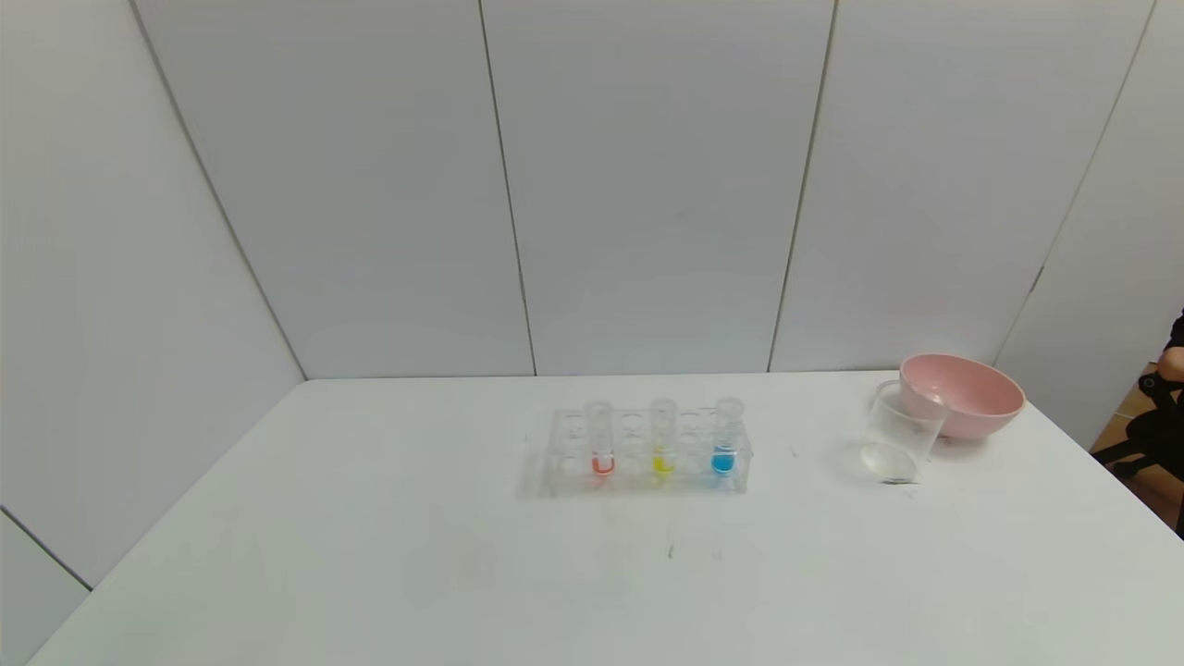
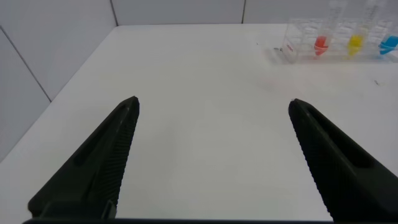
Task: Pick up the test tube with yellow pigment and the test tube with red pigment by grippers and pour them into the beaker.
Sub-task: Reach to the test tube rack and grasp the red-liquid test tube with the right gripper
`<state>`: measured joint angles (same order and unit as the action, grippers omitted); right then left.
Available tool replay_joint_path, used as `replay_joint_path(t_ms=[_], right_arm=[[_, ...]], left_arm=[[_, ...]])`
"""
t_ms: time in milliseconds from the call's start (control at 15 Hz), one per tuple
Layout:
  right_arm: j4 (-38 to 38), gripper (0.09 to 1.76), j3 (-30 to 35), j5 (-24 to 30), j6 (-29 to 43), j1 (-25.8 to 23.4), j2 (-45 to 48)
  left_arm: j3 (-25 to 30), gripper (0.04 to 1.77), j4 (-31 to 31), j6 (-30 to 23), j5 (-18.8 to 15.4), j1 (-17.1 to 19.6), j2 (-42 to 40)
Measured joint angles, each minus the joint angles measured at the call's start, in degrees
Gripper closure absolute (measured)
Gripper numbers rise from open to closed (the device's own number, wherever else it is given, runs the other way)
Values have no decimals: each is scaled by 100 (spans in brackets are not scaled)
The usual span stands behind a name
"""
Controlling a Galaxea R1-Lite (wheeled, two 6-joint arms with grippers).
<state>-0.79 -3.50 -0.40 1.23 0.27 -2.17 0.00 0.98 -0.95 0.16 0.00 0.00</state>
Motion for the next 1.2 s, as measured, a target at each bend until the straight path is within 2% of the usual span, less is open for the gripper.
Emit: replay_joint_path(t_ms=[333,800,933,1200], right_arm=[[246,14,-636,18,352,30,-1050],[2031,14,-1345,91,401,380,-3939],[2203,14,-1646,-9,405,839,-4734],[2339,14,-2169,-1142,772,2423,-6020]], left_arm=[[0,9,0,0,0,0,0],[0,9,0,0,0,0,0],[0,9,0,2,0,0,0],[0,9,0,0,0,0,0]])
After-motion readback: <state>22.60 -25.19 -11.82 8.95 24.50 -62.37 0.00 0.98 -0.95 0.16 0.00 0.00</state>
